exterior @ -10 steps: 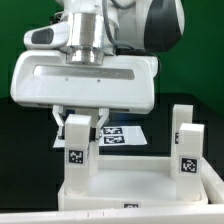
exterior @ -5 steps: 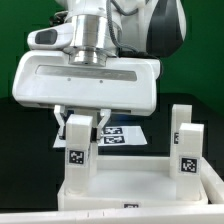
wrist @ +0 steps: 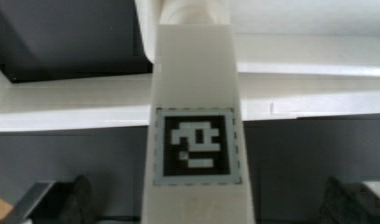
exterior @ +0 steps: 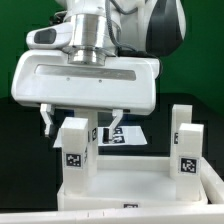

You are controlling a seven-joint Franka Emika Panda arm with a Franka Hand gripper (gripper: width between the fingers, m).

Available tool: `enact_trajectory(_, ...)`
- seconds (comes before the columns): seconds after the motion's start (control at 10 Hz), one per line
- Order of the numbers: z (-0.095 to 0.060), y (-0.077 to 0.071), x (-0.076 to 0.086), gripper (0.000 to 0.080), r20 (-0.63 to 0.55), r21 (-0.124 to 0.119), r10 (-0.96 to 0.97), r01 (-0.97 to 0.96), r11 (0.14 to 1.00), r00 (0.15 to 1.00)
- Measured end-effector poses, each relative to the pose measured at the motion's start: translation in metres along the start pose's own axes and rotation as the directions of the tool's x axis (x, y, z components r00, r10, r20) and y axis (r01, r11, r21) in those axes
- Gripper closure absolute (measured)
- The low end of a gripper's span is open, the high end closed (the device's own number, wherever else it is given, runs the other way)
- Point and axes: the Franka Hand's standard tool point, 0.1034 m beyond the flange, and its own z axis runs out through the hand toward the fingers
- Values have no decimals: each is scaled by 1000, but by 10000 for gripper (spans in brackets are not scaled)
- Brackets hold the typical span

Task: Assemble desk

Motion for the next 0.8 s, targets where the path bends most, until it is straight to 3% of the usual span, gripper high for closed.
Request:
enact_trajectory(0.1,-8,-2,11,152,43,32,17,-18,999,999)
enact_trajectory(0.2,-11,-1,21,152,34,37,23,-24,999,999)
enact_trajectory(0.3,-10,-1,22,151,60,46,31,-33,998,998)
enact_trajectory(0.4,-7,-8,18,151,159,76,46,-58,995,986)
enact_trajectory(0.6,-3,-12,15,151,290,105,50,-84,991,956)
enact_trajectory(0.8,0,-12,17,151,429,119,9,-67,991,903)
